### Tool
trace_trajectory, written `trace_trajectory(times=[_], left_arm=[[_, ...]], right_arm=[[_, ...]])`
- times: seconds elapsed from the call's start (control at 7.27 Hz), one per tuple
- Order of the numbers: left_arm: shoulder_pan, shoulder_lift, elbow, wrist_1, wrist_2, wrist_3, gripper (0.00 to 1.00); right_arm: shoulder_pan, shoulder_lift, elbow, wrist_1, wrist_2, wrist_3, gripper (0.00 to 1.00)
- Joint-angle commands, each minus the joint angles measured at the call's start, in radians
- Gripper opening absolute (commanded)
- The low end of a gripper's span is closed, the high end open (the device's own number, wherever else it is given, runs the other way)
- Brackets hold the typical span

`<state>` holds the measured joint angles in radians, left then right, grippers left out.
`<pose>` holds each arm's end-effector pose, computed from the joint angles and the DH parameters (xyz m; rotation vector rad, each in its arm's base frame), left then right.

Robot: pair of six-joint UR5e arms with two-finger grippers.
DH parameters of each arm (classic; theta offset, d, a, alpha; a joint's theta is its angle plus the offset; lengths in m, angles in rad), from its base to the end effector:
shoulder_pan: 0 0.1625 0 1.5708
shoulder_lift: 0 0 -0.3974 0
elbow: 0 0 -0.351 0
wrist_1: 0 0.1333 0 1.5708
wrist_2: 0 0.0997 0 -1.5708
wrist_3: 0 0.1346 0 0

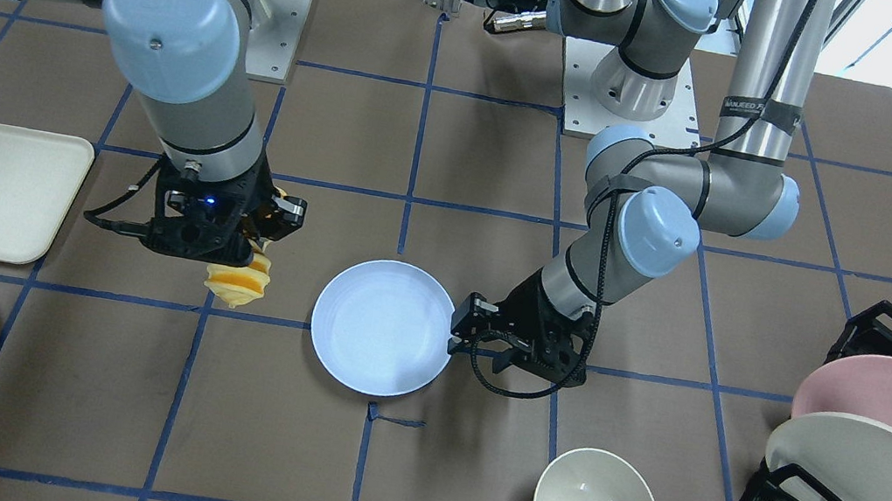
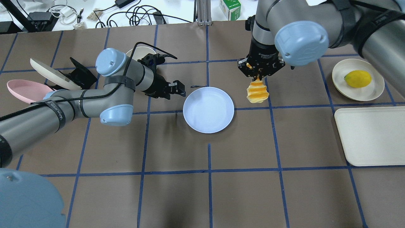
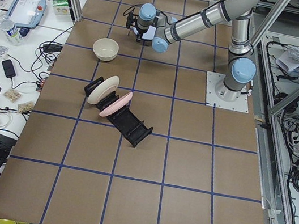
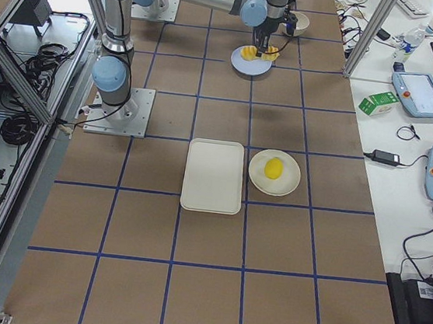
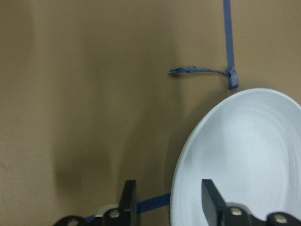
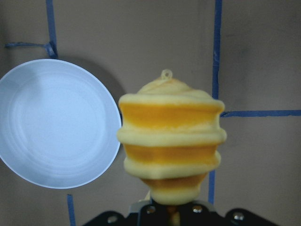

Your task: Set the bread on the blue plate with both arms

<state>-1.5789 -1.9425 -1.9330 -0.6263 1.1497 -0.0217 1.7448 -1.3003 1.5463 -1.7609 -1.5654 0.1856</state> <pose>-0.1926 -0.5266 0.1984 -0.0427 -2.7053 0.2772 0.2253 -0.5073 0.3200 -0.0184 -3.1356 -0.0878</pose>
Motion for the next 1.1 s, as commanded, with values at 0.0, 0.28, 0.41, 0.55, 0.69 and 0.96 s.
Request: trace_trajectory(times=[0.0,0.28,0.41,0.55,0.69,0.96], left_arm=[[0.060,0.118,0.066,-0.234,0.010,0.025,1.00],[0.059,0.206,0.321,-0.735,0.271,0.052,1.00],[0.063,0.229,0.436,-0.918,0.298,0.051,1.00],[0.056,0.255,0.498,-1.022,0.303,0.033,1.00],[0.050,0.281,0.515,-1.085,0.300,0.005,1.00],[0.036,0.319,0.505,-1.113,0.321,-0.024,1.00]], right_arm=[[0.102,0.059,0.002,-0.073,0.001,0.087,0.00],[0.178,0.139,0.012,-0.161,0.001,0.205,0.00],[0.208,0.186,0.012,-0.216,0.001,0.225,0.00],[0.225,0.209,0.020,-0.224,-0.001,0.229,0.00],[0.228,0.231,0.032,-0.235,0.001,0.227,0.00],[0.231,0.269,0.075,-0.359,0.002,0.227,0.00]])
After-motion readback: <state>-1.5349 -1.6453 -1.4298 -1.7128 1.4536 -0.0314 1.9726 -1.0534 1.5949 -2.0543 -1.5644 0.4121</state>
